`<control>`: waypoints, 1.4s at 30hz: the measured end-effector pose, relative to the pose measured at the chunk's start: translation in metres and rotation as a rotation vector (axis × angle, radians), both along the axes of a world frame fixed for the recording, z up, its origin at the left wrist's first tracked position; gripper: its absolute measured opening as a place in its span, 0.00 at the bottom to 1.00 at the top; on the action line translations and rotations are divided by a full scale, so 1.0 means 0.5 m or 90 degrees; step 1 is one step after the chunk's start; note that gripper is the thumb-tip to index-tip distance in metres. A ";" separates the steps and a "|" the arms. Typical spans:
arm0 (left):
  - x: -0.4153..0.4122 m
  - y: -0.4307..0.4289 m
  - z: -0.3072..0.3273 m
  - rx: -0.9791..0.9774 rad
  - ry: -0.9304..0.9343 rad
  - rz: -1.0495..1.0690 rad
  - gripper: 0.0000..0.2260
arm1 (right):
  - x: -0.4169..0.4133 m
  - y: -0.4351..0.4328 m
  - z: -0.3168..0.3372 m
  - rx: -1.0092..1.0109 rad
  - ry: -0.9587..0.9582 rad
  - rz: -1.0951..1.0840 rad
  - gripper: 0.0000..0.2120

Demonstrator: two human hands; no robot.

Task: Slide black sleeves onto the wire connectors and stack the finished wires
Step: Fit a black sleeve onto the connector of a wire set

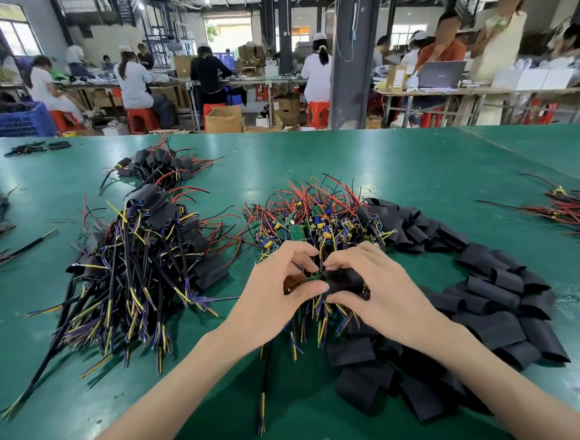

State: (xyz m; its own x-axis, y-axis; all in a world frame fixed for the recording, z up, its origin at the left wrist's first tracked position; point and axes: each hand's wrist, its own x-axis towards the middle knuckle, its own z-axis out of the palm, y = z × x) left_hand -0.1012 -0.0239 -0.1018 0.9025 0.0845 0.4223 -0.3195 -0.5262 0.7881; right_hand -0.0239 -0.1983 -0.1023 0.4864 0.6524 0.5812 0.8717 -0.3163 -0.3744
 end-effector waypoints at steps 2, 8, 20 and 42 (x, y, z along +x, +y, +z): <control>-0.002 0.004 0.001 0.003 0.001 -0.021 0.16 | 0.005 -0.001 -0.001 0.014 0.001 -0.011 0.19; -0.002 0.026 0.007 0.069 0.076 -0.012 0.13 | 0.008 -0.002 -0.006 0.037 -0.009 -0.023 0.19; -0.004 0.025 0.012 0.131 0.035 0.015 0.07 | 0.014 -0.008 -0.002 0.018 0.014 -0.011 0.21; 0.002 0.014 0.018 -0.101 0.162 -0.003 0.07 | -0.013 0.010 0.006 -0.079 -0.273 0.031 0.12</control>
